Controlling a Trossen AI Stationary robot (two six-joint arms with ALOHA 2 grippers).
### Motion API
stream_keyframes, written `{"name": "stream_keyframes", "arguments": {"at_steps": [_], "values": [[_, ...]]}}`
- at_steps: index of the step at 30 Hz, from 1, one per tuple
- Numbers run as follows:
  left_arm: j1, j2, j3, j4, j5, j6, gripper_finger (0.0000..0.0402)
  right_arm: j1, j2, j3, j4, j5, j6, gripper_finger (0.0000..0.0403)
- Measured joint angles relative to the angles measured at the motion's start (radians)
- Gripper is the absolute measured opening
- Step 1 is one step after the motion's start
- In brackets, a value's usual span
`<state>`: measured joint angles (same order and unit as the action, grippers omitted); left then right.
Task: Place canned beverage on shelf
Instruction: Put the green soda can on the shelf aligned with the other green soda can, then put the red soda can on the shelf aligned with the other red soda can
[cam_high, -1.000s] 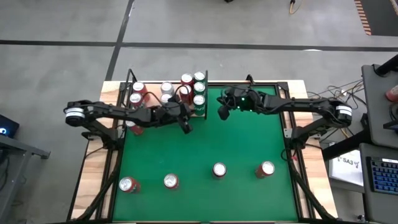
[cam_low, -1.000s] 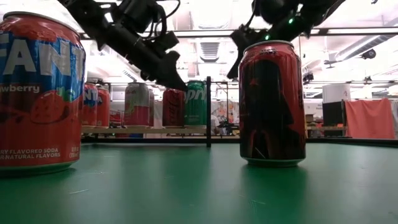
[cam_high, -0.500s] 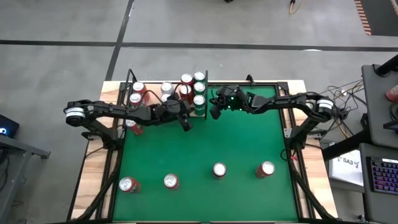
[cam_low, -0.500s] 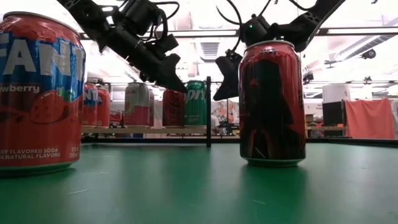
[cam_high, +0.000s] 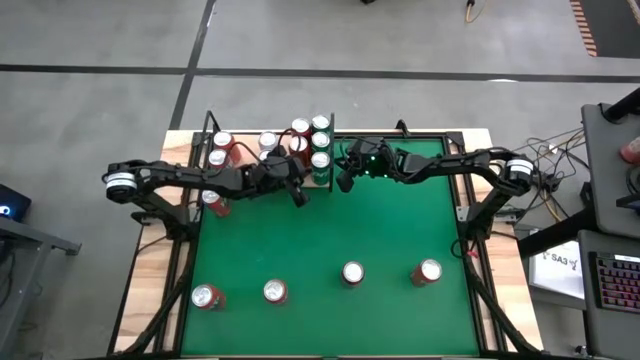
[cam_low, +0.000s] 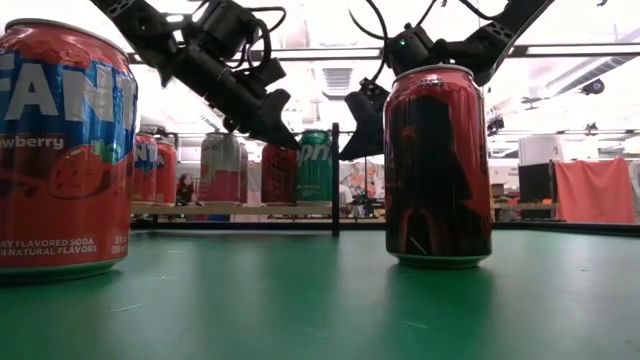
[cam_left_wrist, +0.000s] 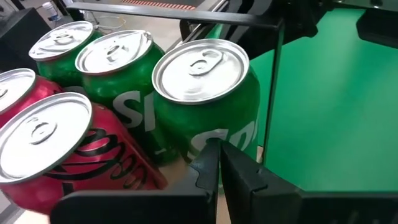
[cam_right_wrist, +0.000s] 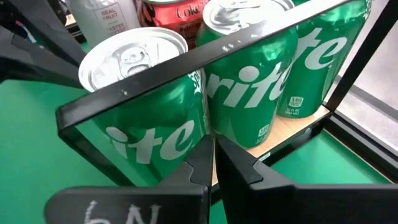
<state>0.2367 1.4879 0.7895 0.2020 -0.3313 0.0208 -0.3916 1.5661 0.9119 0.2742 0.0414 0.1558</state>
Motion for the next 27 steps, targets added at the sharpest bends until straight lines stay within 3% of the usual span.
{"name": "stream_keyframes", "arguments": {"at_steps": [6, 19, 27], "values": [[0.002, 0.000, 0.000, 0.000, 0.000, -0.005, 0.0000, 0.001, 0.000, 0.000, -0.001, -0.070, -0.023, 0.0009], [-0.005, -0.011, 0.000, -0.023, -0.003, -0.032, 0.0000, 0.000, -0.006, 0.000, -0.018, -0.069, -0.028, 0.0009], [-0.035, -0.142, -0.001, -0.156, -0.003, -0.042, 0.0000, 0.003, -0.086, 0.001, -0.131, -0.004, 0.002, 0.0009]]}}
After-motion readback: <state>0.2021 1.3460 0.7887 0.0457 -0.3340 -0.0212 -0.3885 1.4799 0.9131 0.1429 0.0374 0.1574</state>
